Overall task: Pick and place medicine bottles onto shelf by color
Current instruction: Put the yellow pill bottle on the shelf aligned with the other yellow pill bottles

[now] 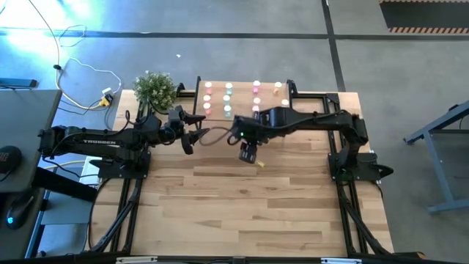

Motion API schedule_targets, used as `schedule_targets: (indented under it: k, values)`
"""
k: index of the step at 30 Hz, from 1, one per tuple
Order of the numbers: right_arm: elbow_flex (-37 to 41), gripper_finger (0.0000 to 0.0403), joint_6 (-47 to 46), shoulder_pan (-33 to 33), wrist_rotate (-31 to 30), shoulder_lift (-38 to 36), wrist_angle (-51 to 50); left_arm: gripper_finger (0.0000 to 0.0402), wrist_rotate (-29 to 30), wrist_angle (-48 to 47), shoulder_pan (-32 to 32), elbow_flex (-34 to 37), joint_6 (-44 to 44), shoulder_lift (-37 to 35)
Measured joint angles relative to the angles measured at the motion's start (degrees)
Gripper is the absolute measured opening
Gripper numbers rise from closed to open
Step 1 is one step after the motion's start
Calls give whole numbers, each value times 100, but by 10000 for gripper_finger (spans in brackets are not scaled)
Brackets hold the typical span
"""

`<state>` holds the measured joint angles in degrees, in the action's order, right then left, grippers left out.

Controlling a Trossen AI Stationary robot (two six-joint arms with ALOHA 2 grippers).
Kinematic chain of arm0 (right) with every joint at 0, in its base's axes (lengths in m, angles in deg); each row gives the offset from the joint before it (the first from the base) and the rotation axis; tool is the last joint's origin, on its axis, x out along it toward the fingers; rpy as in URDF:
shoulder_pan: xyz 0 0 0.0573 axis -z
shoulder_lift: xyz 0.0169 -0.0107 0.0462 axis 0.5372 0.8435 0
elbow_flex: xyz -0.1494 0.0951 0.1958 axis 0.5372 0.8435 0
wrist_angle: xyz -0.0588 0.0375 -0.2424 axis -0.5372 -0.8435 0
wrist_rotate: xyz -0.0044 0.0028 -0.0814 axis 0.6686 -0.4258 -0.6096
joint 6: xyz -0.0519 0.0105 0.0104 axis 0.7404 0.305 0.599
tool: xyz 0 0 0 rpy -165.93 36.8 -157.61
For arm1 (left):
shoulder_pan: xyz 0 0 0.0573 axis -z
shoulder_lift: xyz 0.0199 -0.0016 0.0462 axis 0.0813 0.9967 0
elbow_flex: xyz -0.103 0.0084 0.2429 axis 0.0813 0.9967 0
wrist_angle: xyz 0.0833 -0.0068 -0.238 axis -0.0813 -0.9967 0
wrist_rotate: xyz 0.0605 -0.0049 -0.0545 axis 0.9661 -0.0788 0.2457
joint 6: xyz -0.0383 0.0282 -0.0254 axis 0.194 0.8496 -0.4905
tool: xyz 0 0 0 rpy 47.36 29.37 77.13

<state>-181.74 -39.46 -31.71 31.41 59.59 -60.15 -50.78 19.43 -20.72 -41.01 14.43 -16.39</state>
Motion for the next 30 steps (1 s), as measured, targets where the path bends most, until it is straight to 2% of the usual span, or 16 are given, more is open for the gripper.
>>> schedule_targets:
  k: [8,13,20,30]
  values:
    - [11,201,-415,-418,-682,0,-1186,268,2,2,0,0,-10,0]
    - [912,201,-781,-563,-828,-248,-1218,268,3,2,2,0,-13,0]
    - [2451,201,-1199,-649,-367,-1036,-253,268,8,2,4,0,-11,0]
    - [4097,201,-1079,-484,136,-2480,1762,268,85,20,2,0,-16,0]
